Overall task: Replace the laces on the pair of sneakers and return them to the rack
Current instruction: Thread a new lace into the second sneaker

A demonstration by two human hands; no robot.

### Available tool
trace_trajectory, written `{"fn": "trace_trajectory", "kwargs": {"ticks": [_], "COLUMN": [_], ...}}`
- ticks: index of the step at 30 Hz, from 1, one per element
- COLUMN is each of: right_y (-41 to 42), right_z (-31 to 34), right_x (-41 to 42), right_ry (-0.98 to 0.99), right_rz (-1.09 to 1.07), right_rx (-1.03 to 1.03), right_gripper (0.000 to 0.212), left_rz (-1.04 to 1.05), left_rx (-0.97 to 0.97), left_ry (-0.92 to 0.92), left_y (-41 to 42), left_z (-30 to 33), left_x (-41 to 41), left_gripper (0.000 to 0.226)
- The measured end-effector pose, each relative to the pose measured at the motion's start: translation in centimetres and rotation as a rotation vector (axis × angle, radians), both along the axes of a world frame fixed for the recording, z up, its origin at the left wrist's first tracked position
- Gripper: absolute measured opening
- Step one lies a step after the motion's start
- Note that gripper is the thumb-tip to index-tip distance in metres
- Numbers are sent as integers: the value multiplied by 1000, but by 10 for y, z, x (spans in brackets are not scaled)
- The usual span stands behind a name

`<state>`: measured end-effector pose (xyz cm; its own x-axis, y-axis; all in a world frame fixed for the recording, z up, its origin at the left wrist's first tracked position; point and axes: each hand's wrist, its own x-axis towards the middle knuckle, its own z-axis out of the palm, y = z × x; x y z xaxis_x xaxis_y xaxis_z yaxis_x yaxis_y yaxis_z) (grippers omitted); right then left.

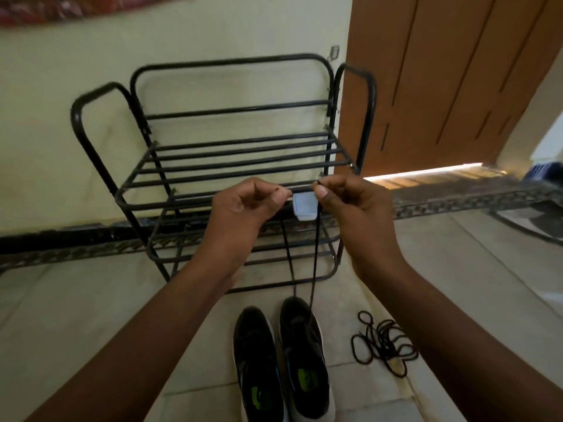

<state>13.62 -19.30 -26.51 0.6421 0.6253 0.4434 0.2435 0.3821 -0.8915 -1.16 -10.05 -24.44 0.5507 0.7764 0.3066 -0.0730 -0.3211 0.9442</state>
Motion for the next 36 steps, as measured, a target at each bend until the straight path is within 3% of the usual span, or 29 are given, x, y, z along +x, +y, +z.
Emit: {"fn": "trace_trajectory", "kwargs": {"ticks": [7,18,25,32,36], "right_y": [-3,-4,-1,3,3], "right_z": [18,14,16,16,16], "right_x": [-6,-8,-10,-10,-10], "right_ry": [-62,-97,-89,-122,-140], "right_rz": [-18,-30,-48,-54,-67], "right_rx": [9,1,46,16,15], "right_gripper": [12,20,33,32,31], "left_rz": [70,167,146,97,70], "left_rx": [4,-65,-224,-225,-222], "left_ry": [-109,-63,-58,0,-28], "left_y": [-7,-5,-7,-2,-4], "left_z": [22,21,22,29,29], "left_x": [1,4,6,-1,-3], "left_gripper": [9,8,6,7,19]}}
